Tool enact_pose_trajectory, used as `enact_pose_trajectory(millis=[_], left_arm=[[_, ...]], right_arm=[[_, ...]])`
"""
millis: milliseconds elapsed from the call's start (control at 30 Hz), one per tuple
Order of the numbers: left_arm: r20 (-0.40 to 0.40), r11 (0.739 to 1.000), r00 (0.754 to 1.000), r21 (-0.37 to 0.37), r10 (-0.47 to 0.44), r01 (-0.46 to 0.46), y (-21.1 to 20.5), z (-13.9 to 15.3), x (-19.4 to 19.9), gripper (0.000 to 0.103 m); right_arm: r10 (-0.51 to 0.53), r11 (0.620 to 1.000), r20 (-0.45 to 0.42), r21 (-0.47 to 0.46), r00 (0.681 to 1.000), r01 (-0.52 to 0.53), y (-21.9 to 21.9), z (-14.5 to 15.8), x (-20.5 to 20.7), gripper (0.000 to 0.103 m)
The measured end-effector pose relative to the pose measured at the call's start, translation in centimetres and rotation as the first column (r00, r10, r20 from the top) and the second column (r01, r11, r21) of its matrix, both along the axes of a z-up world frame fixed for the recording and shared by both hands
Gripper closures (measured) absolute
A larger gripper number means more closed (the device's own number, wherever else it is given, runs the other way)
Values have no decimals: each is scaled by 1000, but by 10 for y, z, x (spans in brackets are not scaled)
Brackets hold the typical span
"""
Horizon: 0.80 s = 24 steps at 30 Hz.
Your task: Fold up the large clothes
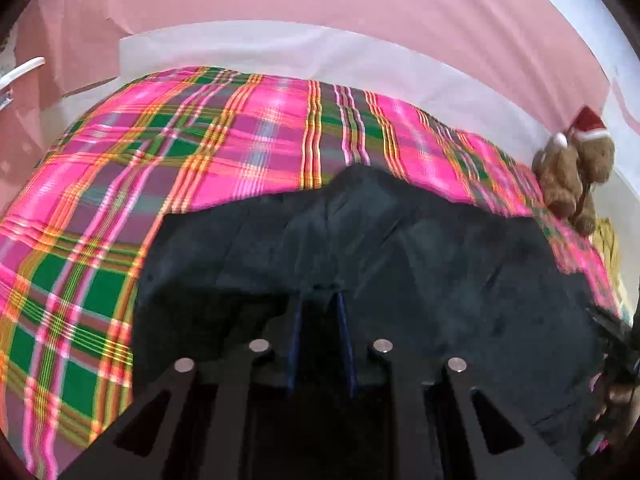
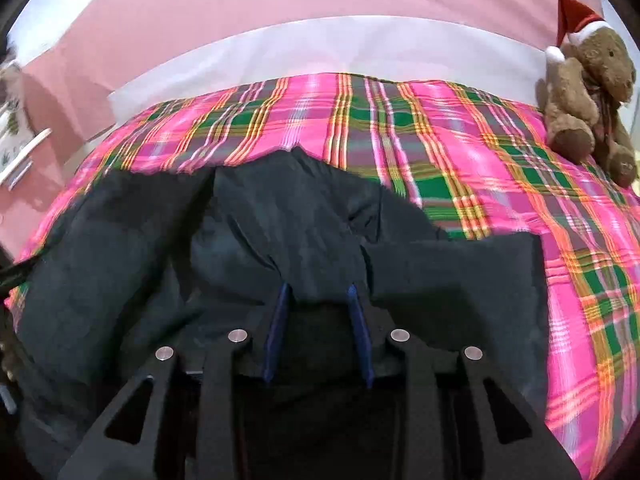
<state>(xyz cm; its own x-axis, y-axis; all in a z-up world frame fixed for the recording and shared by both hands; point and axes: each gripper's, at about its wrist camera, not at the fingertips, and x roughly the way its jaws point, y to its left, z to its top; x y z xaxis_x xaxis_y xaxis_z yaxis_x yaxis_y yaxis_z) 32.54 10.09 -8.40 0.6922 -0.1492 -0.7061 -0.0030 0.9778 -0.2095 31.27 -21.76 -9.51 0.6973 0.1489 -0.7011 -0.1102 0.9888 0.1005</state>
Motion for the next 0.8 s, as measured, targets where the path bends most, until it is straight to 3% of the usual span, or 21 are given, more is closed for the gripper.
enact_pose_trajectory(millis=[167, 233, 367, 467, 567, 667, 800], left_arm=[[7, 1000, 1000, -14, 5, -5, -2, -3, -4, 87], [6, 1000, 1000, -19, 19, -19, 1, 11, -12, 87], [75, 999, 997, -44, -19, 23, -6, 43, -49, 87], [98, 994, 991, -58, -90, 96, -27, 51, -71, 87], [27, 986, 988, -62, -153, 154, -52, 29, -73, 87], [-15, 987, 988, -30, -156, 155, -61, 2, -70, 87], [-16, 987, 988, -59, -153, 152, -57, -4, -69, 87]], right_arm=[[-31, 1000, -9, -5, 999, 31, -3, 18, -3, 72], [-38, 999, 27, 12, 999, 38, -3, 35, -17, 71], [44, 997, 100, 58, 994, -50, 9, 62, -55, 70], [112, 991, 52, 64, 992, -116, 30, 47, -62, 70], [125, 992, -26, 23, 992, -124, 40, 16, -55, 70], [117, 992, -30, 45, 993, -116, 37, 1, -49, 70], [106, 994, -18, 16, 994, -106, 41, -2, -50, 70]])
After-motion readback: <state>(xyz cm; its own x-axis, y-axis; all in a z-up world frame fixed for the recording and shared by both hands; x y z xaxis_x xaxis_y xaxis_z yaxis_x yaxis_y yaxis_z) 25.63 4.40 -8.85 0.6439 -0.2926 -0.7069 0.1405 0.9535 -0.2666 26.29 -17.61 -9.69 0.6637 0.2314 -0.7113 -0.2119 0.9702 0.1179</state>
